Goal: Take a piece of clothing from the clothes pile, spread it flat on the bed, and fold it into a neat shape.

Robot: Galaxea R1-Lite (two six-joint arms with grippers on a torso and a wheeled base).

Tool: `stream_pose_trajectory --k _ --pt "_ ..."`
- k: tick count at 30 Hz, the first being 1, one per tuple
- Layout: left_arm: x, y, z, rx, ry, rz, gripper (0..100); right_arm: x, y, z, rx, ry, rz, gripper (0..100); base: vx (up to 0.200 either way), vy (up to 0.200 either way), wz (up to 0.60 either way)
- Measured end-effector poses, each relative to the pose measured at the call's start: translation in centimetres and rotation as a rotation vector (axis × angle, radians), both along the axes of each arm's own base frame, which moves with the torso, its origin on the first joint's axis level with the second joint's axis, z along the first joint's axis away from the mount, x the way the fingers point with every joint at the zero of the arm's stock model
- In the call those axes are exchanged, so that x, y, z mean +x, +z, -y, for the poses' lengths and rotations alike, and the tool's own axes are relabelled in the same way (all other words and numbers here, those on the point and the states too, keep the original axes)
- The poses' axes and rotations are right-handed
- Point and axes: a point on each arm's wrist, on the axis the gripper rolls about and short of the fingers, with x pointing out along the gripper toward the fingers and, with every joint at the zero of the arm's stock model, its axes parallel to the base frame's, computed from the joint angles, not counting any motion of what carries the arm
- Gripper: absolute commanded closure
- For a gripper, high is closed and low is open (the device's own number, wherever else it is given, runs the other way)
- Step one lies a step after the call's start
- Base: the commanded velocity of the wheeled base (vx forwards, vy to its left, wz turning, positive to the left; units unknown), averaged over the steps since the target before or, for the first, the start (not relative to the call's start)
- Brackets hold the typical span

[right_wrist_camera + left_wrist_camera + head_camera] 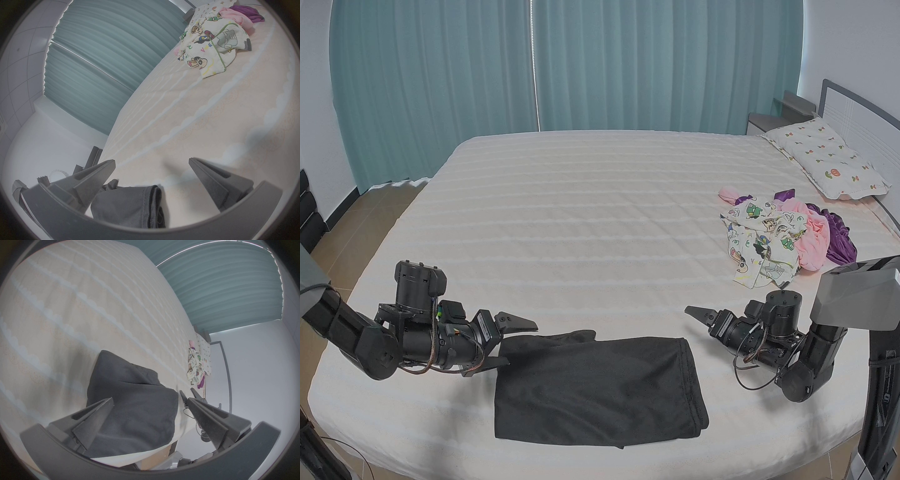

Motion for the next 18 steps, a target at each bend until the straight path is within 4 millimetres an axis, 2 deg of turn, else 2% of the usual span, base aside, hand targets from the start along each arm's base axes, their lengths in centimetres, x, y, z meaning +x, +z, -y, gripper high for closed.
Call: stream_pose_trajectory --k 7,11,15,18 --pt "0.8 -2.6 0.1 0.065 -0.034 -0.040 0 0.0 0.4 0.2 0.003 -0.004 0.010 0 0.000 0.000 0.00" --pt "1.2 -3.2 -0.1 0.067 -0.020 -0.062 0 0.1 0.6 0.5 0.005 -0.013 0.018 0 0.000 0.000 0.00" --pt "1.2 -2.7 -0.4 0.057 -0.006 -0.047 0 0.2 0.9 0.8 0.006 -0.022 0.024 0 0.000 0.000 0.00" --pt "0.9 -1.4 -0.6 0.039 0.005 -0.008 0 0.3 1.4 1.2 0.007 -0.033 0.035 0 0.000 0.000 0.00"
